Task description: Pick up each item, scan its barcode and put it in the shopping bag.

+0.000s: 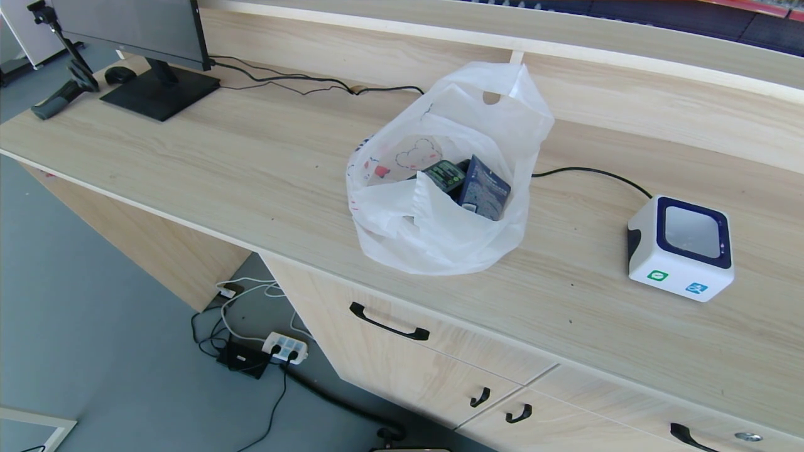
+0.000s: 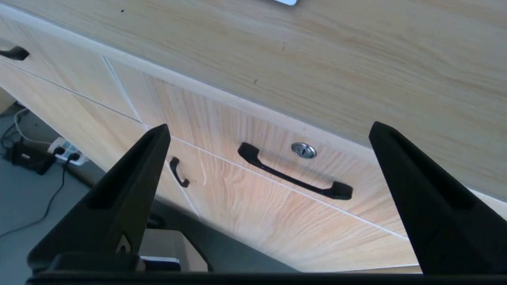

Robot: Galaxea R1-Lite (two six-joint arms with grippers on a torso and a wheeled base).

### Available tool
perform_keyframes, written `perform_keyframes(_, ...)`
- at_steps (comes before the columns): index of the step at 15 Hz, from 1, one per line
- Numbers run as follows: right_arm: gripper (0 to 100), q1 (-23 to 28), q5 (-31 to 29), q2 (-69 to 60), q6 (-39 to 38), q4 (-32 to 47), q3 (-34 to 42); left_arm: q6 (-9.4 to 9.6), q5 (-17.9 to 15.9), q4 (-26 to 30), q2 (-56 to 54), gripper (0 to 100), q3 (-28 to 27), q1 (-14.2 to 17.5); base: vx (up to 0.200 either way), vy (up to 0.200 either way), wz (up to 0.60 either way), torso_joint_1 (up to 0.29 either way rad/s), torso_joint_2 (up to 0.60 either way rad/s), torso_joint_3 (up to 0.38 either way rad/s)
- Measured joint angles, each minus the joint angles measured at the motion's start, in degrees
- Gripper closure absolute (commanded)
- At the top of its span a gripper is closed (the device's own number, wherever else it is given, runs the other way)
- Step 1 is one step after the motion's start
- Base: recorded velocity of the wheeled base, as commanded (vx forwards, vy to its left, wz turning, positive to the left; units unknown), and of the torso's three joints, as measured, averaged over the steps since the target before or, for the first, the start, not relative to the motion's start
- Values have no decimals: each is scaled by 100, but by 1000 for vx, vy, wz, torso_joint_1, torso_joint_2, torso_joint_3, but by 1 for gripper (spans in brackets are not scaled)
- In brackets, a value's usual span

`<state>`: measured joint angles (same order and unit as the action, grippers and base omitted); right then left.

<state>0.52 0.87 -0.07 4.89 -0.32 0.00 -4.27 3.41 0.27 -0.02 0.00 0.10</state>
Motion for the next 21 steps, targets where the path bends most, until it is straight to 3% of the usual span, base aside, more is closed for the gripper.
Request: perform_keyframes(21, 0, 0, 0, 0, 28, -4, 0, 0, 0, 0, 0, 0, 0, -10, 0, 0, 0, 0, 0, 0)
